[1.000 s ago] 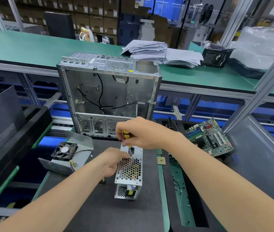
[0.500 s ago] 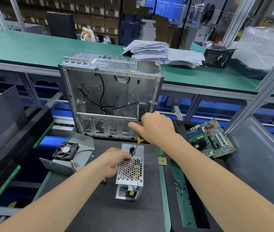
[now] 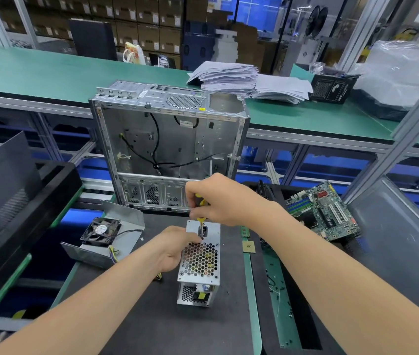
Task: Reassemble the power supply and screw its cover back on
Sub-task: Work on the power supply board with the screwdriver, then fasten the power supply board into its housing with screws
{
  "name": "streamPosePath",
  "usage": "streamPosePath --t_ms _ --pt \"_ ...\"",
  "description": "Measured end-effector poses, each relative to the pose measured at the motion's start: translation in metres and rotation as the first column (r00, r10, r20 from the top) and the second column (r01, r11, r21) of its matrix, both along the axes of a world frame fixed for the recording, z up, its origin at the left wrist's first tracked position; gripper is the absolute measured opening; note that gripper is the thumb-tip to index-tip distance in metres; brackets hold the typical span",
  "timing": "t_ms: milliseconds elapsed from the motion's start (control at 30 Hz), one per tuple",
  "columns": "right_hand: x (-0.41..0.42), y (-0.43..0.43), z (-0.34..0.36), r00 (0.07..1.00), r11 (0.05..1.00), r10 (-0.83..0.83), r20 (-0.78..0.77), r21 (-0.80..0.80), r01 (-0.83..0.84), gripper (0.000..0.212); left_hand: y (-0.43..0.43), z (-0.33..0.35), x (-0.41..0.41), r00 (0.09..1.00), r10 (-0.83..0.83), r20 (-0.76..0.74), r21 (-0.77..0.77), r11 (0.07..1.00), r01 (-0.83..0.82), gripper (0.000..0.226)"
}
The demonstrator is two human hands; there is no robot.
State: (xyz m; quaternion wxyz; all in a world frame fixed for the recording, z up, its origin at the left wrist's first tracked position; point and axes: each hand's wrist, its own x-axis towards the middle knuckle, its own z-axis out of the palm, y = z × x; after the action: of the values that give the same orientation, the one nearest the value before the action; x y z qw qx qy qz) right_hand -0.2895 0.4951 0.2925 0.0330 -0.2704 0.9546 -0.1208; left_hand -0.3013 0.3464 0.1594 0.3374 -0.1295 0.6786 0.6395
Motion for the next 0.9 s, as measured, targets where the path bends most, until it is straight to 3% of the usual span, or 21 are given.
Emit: streamPosePath --t_ms 267,400,633,767,900 --pt "-0.002 0.001 -0.001 0.989 0.99 -0.139 -0.058 -0.024 0.138 0.022 0.001 0.006 0.003 1.0 0.02 -0.017 -0.003 1.0 -0.02 0.012" --pt "0.003 0.008 -0.003 0.974 0.965 -0.223 -0.046 -0.149 0.214 0.019 0.002 0.01 0.004 1.0 -0.006 -0.018 0.001 1.0 0.006 0.024" --pt "0.004 0.037 0.007 0.918 0.904 -0.372 -0.138 -0.279 0.324 0.01 0.017 0.021 0.004 0.968 -0.157 -0.196 -0.116 0.984 0.136 0.037" --pt "0.005 0.056 0.0 0.914 0.886 -0.405 -0.038 -0.264 0.381 0.01 0.029 0.03 0.014 0.785 -0.456 -0.419 -0.427 0.862 0.273 0.029" --pt "0.008 0.069 -0.024 0.904 0.882 -0.422 0.066 -0.201 0.426 0.018 0.042 0.027 0.04 0.562 -0.649 -0.513 -0.623 0.732 0.277 0.028"
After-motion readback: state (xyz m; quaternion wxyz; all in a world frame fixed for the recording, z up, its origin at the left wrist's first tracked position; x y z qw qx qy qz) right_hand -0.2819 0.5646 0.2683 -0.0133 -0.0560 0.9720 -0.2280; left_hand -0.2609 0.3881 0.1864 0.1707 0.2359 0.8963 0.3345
